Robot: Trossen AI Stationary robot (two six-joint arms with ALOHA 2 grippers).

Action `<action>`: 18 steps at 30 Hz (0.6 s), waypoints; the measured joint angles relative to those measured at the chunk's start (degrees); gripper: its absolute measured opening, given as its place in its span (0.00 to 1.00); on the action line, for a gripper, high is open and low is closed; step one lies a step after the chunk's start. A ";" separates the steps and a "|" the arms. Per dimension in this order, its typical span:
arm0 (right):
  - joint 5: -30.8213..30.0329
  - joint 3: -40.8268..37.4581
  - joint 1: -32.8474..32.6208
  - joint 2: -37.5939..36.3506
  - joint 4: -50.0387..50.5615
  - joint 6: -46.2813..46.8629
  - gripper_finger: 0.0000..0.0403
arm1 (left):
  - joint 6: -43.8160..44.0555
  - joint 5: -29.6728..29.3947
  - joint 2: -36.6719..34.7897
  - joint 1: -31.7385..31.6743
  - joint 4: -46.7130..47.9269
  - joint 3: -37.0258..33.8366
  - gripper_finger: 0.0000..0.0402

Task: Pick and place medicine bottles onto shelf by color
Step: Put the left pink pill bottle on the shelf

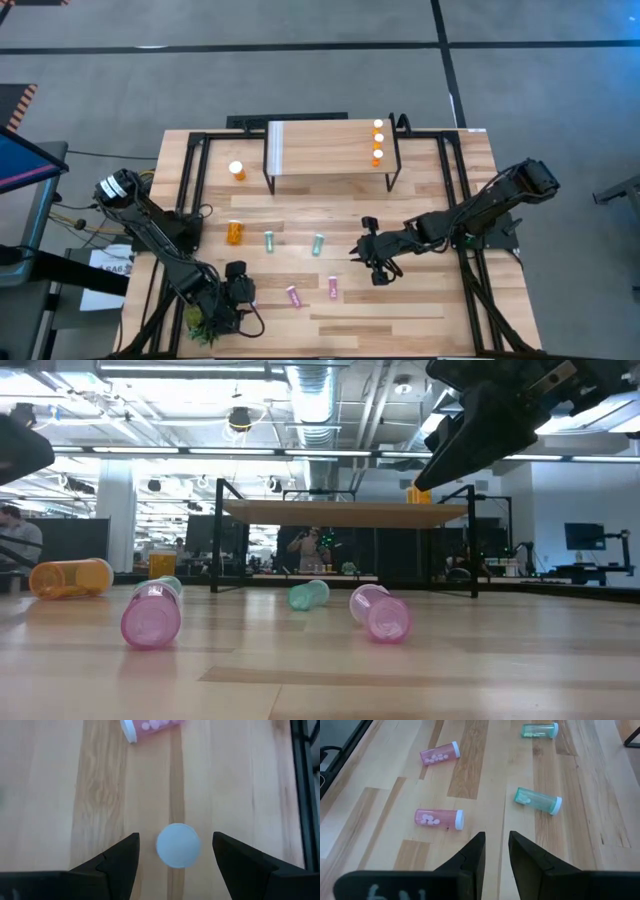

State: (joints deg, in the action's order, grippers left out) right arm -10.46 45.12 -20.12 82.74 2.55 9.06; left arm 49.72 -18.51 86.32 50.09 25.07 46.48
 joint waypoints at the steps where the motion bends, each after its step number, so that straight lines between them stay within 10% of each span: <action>1: 0.00 0.00 0.00 0.00 0.00 0.00 0.27 | -0.23 -0.17 0.00 0.00 -0.03 0.00 0.59; 18: -0.02 0.00 0.00 0.02 0.00 0.00 0.27 | -1.90 3.30 -0.04 -1.91 -0.01 0.00 0.24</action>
State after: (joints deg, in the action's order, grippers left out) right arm -10.48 45.13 -20.12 82.76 2.55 9.06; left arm 47.82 -15.21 86.28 48.17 25.06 46.48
